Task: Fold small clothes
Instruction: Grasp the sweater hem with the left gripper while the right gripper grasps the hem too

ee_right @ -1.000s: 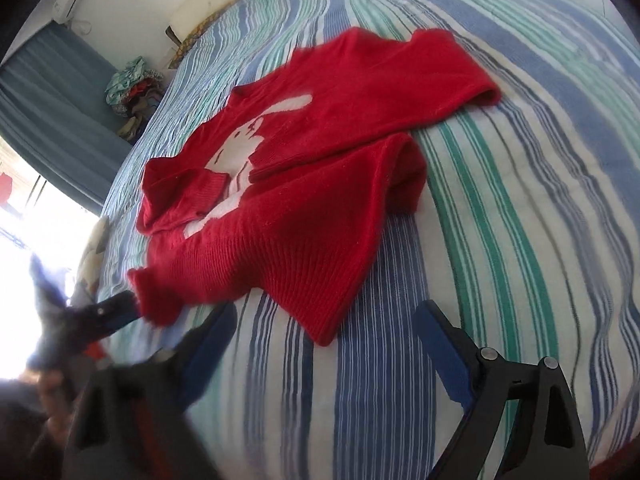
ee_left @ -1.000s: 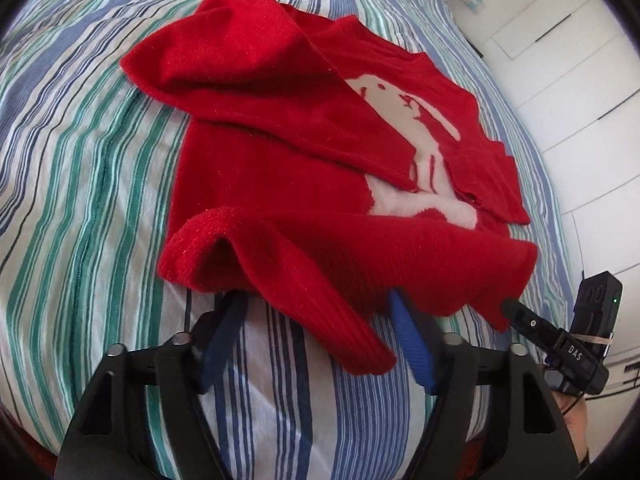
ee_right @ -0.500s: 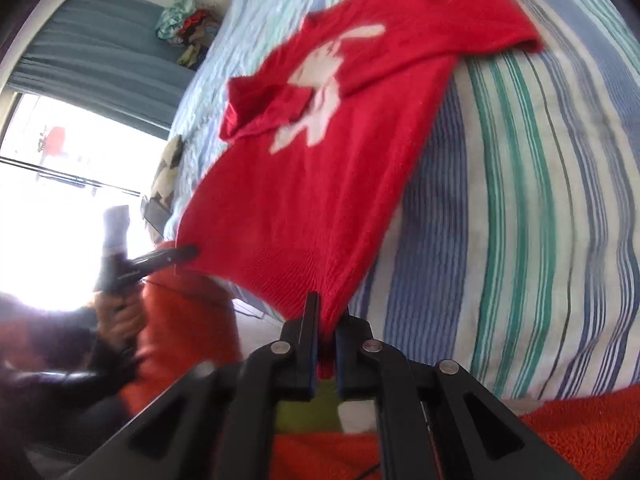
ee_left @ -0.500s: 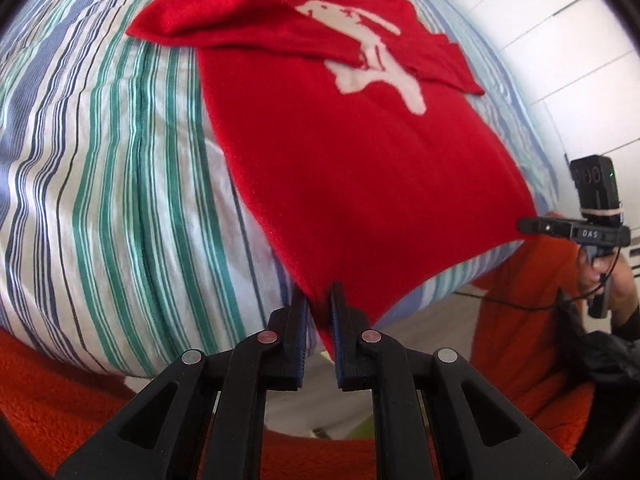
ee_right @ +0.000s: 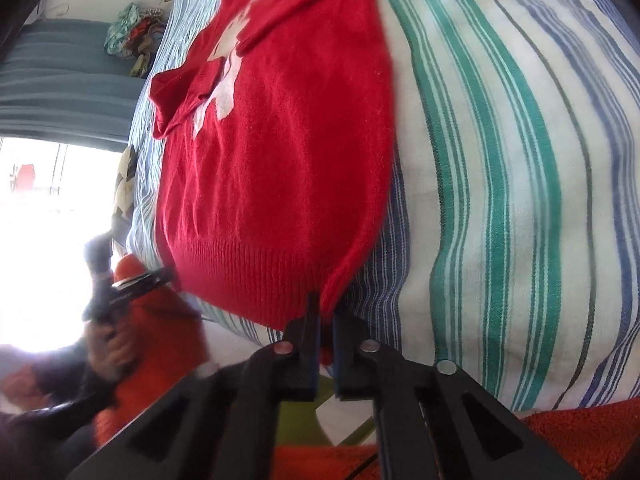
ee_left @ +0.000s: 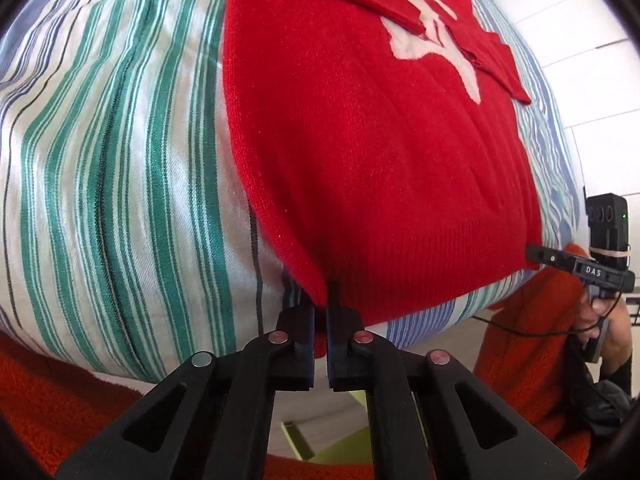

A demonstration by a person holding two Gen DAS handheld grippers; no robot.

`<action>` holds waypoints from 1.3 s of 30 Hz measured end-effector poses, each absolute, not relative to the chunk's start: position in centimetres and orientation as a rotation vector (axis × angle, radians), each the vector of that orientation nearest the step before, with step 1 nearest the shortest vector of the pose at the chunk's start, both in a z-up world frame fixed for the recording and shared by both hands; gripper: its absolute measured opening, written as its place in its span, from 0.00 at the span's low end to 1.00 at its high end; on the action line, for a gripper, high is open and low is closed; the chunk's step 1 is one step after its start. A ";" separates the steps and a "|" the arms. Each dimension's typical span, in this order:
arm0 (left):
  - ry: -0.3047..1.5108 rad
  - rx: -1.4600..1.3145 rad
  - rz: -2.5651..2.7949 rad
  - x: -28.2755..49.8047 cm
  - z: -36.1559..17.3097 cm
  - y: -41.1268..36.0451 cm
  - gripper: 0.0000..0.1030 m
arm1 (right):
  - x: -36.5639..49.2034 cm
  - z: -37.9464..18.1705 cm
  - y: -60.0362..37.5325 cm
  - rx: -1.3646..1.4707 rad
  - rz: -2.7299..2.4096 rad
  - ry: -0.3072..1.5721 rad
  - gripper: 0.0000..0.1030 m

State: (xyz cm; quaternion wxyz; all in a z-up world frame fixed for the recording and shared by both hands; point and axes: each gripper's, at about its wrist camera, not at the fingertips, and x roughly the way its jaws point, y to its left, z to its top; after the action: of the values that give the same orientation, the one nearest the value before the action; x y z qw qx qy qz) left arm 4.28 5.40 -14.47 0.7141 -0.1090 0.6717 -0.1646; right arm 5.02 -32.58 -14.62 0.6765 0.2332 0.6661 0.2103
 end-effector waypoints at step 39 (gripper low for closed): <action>1.256 0.063 0.045 -0.2 -5.2 9.4 0.86 | 3.9 -8.5 -39.9 0.043 0.077 1.511 0.51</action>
State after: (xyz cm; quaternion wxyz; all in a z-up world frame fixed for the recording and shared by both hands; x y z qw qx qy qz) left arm -0.22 9.44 -5.18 0.8085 0.0296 0.5874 0.0210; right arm 3.88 -39.89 -8.52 0.7272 0.0197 0.6853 0.0347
